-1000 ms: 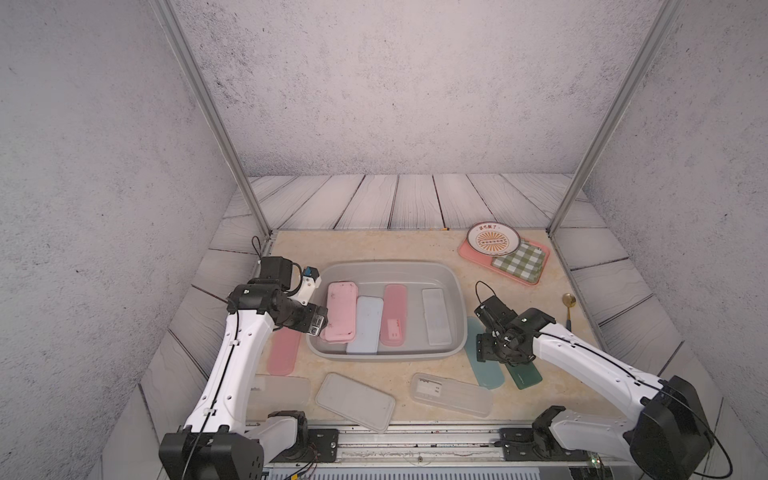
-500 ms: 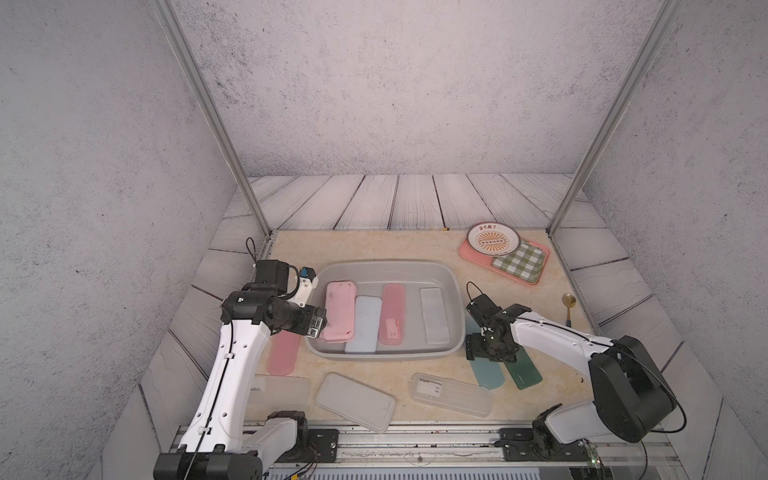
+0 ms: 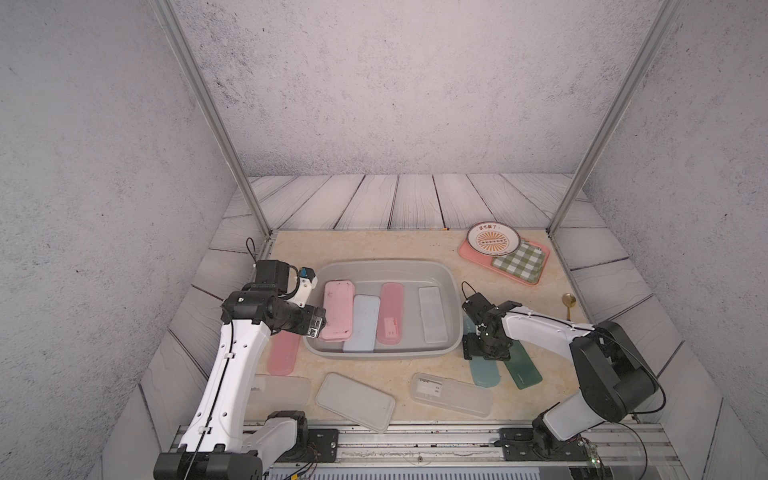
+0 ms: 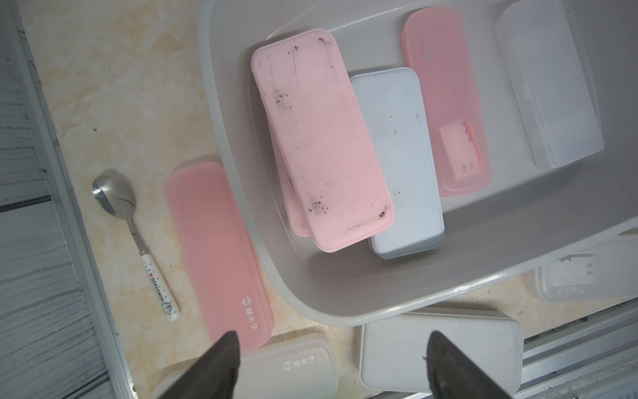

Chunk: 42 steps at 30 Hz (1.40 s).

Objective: Put the pencil case into the storage box
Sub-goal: Pick up the pencil case from the center of the board, then place the pencil case at the storage box.

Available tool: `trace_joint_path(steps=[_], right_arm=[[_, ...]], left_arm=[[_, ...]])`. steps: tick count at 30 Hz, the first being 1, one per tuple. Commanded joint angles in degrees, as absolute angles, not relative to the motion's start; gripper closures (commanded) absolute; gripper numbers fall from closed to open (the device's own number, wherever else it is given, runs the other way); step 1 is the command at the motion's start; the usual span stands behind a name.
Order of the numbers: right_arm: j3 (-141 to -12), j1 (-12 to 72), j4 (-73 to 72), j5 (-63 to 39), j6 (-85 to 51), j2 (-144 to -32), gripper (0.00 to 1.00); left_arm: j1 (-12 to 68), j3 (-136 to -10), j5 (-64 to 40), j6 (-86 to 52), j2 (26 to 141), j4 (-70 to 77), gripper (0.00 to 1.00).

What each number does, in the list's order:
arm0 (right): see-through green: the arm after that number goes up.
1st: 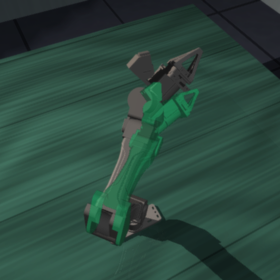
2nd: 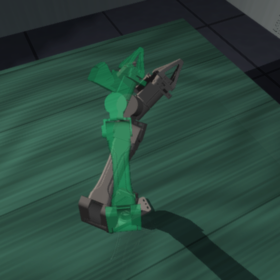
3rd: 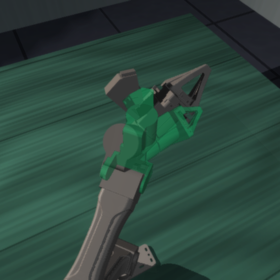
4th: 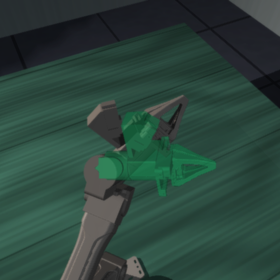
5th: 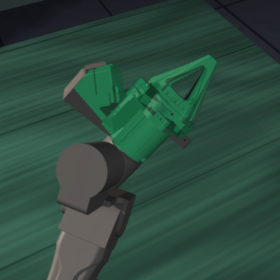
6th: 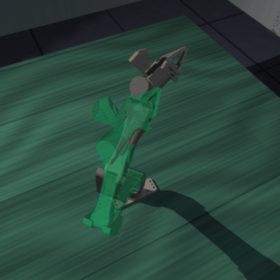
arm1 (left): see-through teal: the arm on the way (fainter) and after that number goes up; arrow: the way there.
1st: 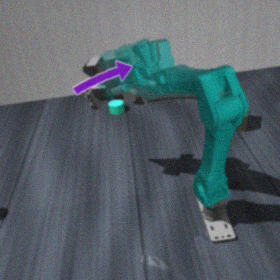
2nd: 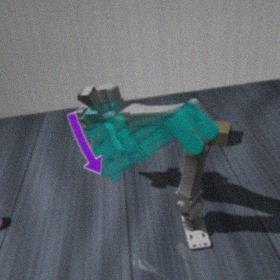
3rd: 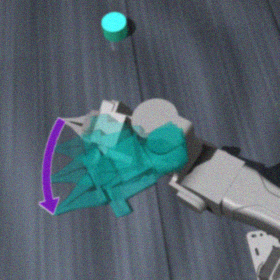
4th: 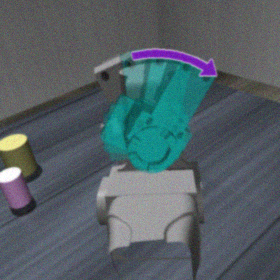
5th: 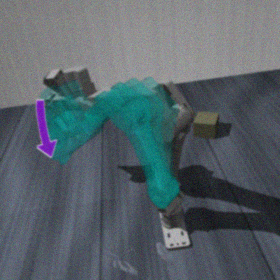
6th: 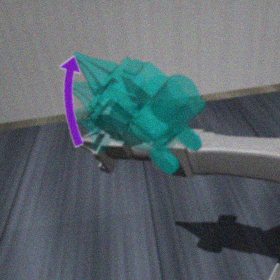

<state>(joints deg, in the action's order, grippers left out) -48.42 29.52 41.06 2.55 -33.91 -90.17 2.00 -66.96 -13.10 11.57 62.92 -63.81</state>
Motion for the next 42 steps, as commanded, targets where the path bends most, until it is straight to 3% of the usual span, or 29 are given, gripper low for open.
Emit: trace_joint_path(steps=[1,7,14,20,28,35,42], right_arm=[[-49.1,28.8,42.1,5.5,-34.5,-93.1,0.25],[-48.8,28.5,43.1,5.1,-36.4,-87.2,0.44],[-54.8,28.5,55.8,4.8,-36.5,-71.6,0.48],[-64.1,29.7,58.8,-2.5,-40.3,-67.9,0.48],[-84.8,39.6,54.3,2.2,-41.7,-88.6,0.48],[-98.3,42.8,55.1,4.5,-39.0,-108.2,0.48],[-106.4,44.4,56.0,3.6,-38.8,-119.8,0.47]], left_arm=[[2.0,-66.3,-12.6,11.3,61.7,-63.8,0.14],[2.1,-66.3,-12.2,11.1,61.7,-63.8,0.15],[2.0,-66.2,-11.5,10.6,61.6,-63.5,0.15],[2.0,-66.3,-9.2,9.5,60.7,-62.3,0.15],[1.9,-67.7,-5.2,7.9,62.3,-61.5,0.15],[1.9,-66.6,-6.8,8.7,61.0,-62.0,0.15],[2.0,-65.9,-9.0,10.3,60.2,-62.6,0.15]])
